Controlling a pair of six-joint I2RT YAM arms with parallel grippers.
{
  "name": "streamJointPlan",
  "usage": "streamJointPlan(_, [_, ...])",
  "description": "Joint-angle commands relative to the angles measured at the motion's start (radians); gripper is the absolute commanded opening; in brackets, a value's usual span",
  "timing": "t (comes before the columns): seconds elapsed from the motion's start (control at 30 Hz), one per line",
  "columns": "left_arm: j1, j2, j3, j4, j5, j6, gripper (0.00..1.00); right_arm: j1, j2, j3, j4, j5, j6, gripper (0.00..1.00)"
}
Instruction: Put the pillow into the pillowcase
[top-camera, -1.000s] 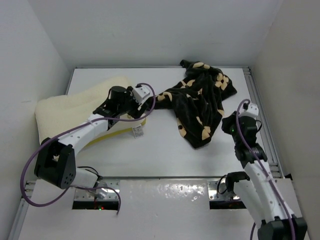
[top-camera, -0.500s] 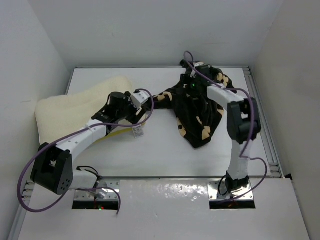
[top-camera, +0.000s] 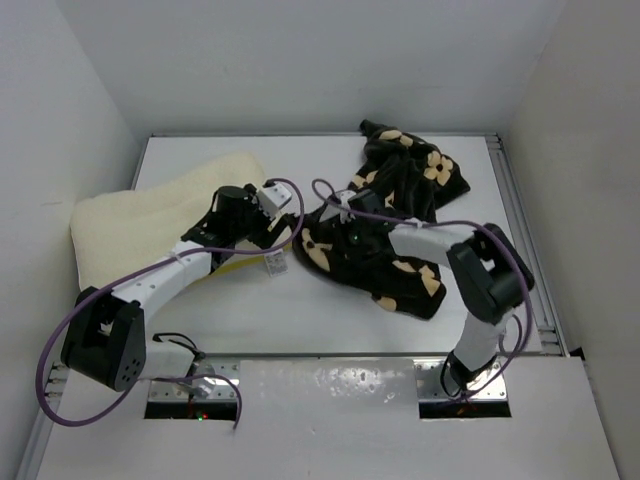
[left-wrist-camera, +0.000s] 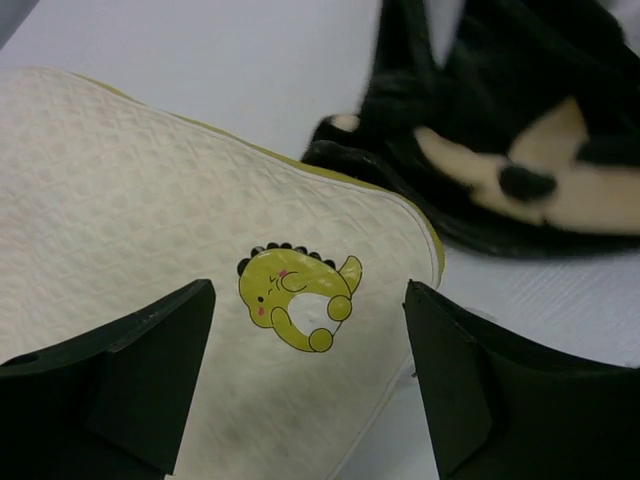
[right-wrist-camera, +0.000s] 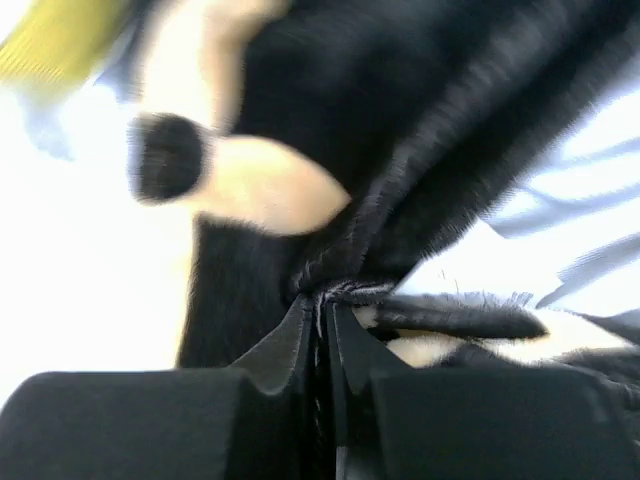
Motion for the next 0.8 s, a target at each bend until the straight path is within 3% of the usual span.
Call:
streamJointPlan(0.0, [0.004,-0.003,0.004,0.052,-0.013,-0.003,0.76,0.071,-0.132,-0.108,0.076,-0.004,-0.104,0.10])
streamJointPlan(0.07, [0.004,0.000,0.007,0.052,-0.026,-0.026,0.77,0.100,-0.137,-0.116,-0.007,-0.027,-0.147,0.20])
streamJointPlan(0.1, [0.004,0.001,0.007,0.052,-0.048,-0.050,0.77,0.131,-0.129,-0.105,-0.036,-0.038,-0.161,0.51])
streamJointPlan(0.13, [0.004,0.001,0.010,0.050,-0.074,-0.067,0.78,0.139,-0.123,-0.090,-0.079,-0.047,-0.173,0.65])
streamJointPlan(0.2, [0.006,0.001,0.019,0.047,-0.188,-0.123,0.82,0.136,-0.132,-0.036,-0.179,-0.049,-0.186,0.80])
streamJointPlan(0.3, [0.010,0.009,0.062,0.014,-0.322,-0.158,0.92,0.056,-0.225,-0.006,-0.136,-0.087,-0.169,0.99])
streamJointPlan(0.43, [0.058,0.073,0.218,-0.161,-0.338,-0.150,1.00,-0.102,-0.259,0.071,0.020,-0.173,-0.097,0.99])
streamJointPlan(0.47, [0.072,0.116,0.256,-0.193,-0.330,-0.153,1.00,-0.132,-0.238,0.103,0.034,-0.239,-0.071,0.93])
streamJointPlan(0.5, [0.105,0.139,0.339,-0.259,-0.310,-0.161,1.00,-0.187,-0.176,0.182,0.034,-0.279,-0.072,0.79])
streamJointPlan(0.53, [0.127,0.168,0.385,-0.294,-0.296,-0.167,1.00,-0.208,-0.138,0.230,0.021,-0.294,-0.071,0.56])
streamJointPlan(0.57, [0.153,0.235,0.428,-0.328,-0.281,-0.179,1.00,-0.223,-0.105,0.278,-0.019,-0.290,-0.064,0.19])
streamJointPlan(0.63, [0.225,0.319,0.589,-0.440,-0.238,-0.190,1.00,-0.254,0.001,0.393,-0.053,-0.252,-0.077,0.23])
streamJointPlan(0.67, [0.250,0.416,0.649,-0.480,-0.221,-0.175,1.00,-0.260,0.030,0.428,-0.097,-0.239,-0.116,0.68])
streamJointPlan(0.7, [0.285,0.467,0.772,-0.546,-0.200,-0.167,1.00,-0.263,0.061,0.492,-0.119,-0.210,-0.141,0.80])
streamJointPlan(0.77, [0.306,0.582,0.865,-0.575,-0.194,-0.136,1.00,-0.262,0.139,0.553,-0.204,-0.196,-0.226,0.98])
